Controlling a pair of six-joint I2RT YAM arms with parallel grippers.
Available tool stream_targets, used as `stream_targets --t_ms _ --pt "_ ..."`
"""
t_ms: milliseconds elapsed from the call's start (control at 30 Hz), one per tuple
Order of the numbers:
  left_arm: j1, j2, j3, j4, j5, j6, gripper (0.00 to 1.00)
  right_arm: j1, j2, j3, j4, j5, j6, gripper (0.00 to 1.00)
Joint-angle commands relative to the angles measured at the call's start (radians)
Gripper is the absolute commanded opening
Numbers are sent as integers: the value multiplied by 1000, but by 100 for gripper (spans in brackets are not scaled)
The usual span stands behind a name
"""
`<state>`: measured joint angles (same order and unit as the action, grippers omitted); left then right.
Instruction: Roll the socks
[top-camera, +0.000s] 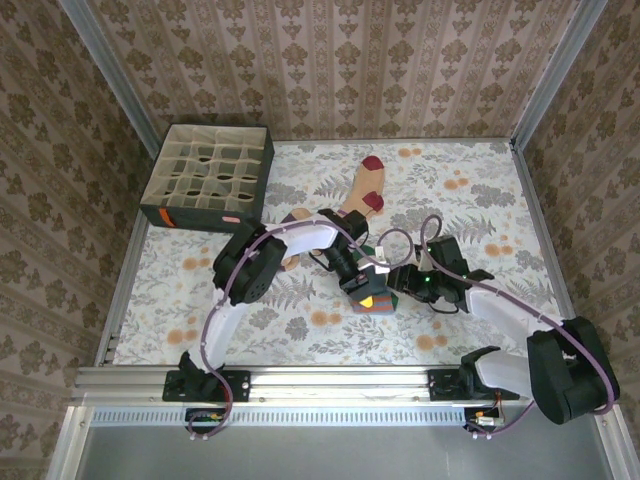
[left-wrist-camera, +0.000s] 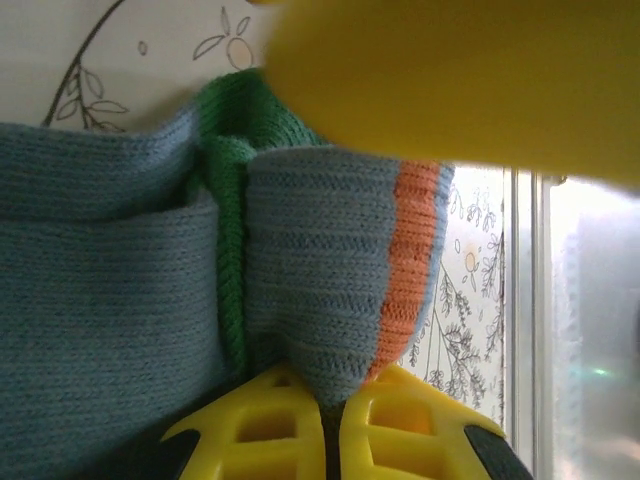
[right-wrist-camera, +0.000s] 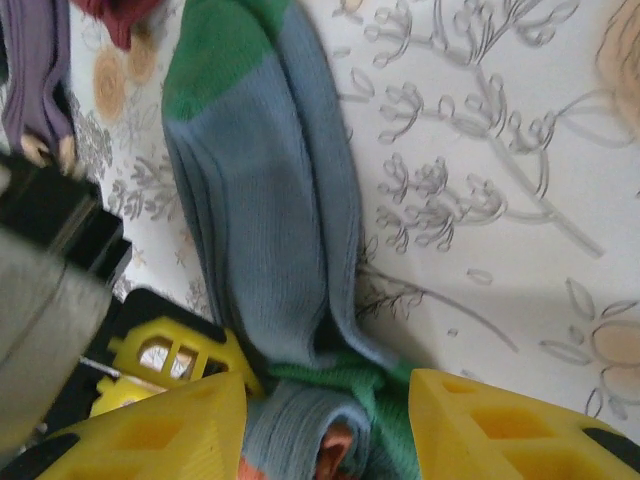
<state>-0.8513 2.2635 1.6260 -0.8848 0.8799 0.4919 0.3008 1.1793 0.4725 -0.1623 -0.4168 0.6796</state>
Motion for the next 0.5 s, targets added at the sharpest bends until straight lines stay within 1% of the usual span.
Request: stream_targets --t_ms 0,200,267,333,467 --pt "8 87 8 -22 -114 -74 0 44 -5 3 5 17 17 43" --pt "21 88 -8 19 -120 -132 0 80 63 -6 31 31 26 43" --pt "24 86 -13 31 -123 -143 0 89 83 -2 31 40 25 41" --pt "25 85 -14 41 -126 -151 0 95 112 3 33 44 19 36" --pt "25 66 -31 74 -150 -157 0 106 181 29 0 78 7 20"
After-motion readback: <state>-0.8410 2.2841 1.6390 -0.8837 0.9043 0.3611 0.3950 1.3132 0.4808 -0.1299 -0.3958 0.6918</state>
